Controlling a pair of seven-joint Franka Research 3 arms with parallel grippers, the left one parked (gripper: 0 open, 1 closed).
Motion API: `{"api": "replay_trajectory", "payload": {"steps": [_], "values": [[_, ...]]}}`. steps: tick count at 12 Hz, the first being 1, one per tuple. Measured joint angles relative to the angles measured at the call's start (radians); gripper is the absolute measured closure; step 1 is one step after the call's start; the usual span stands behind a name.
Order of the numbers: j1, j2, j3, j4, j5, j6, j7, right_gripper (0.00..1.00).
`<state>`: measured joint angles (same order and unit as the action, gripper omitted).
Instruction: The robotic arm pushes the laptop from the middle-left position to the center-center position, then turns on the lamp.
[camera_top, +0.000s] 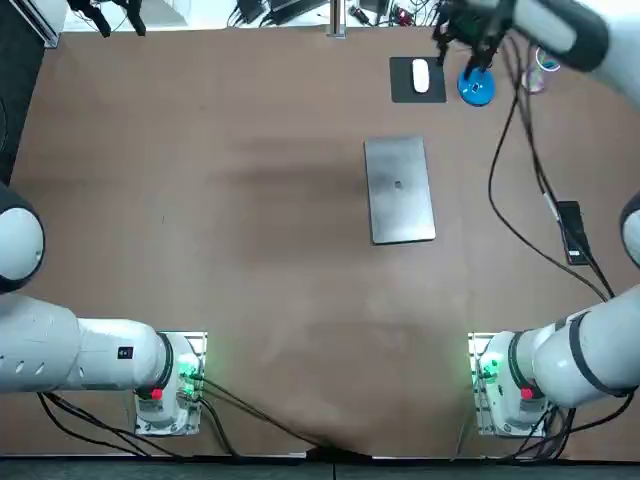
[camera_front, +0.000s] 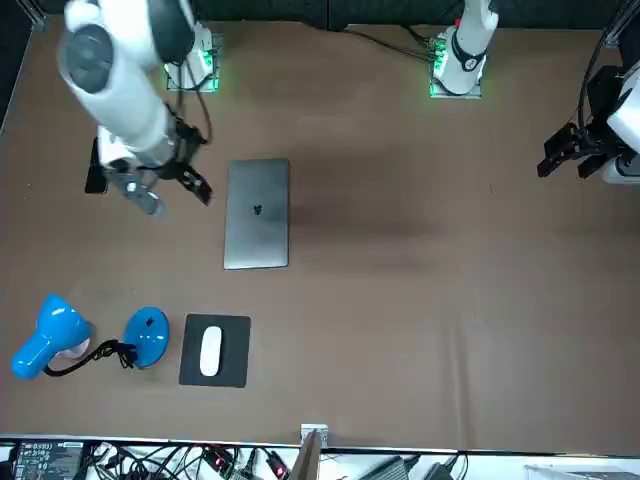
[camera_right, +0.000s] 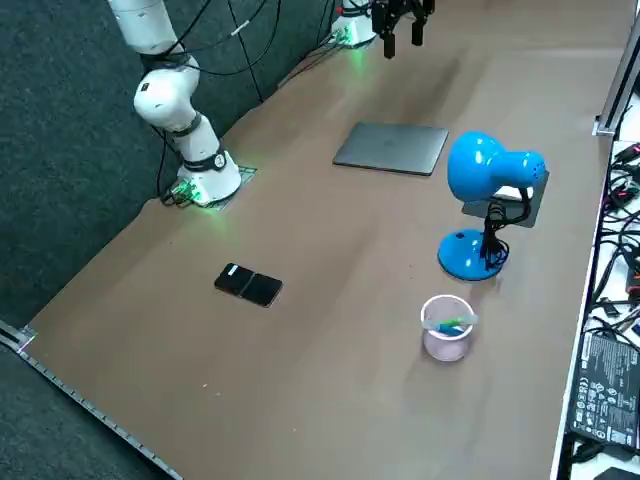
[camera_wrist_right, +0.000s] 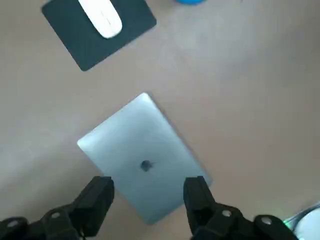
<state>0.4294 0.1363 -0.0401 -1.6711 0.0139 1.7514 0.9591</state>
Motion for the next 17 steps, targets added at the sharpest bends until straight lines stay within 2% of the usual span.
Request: {"api": "replay_trajectory", "payload": {"steps": [6,9,10,14,17], "values": [[0.196,0.13,0.002,-0.08,0.0,0.206,0.506,0.15],[0.225,0.172,0.001,-0.117,0.0,0.291,0.721,0.16],[0.229,0.185,0.0,-0.152,0.0,0.357,0.835,0.15],[0.254,0.203,0.0,-0.236,0.0,0.486,1.042,0.15],[0.281,0.249,0.001,-0.244,0.0,0.528,1.134,0.14]]}}
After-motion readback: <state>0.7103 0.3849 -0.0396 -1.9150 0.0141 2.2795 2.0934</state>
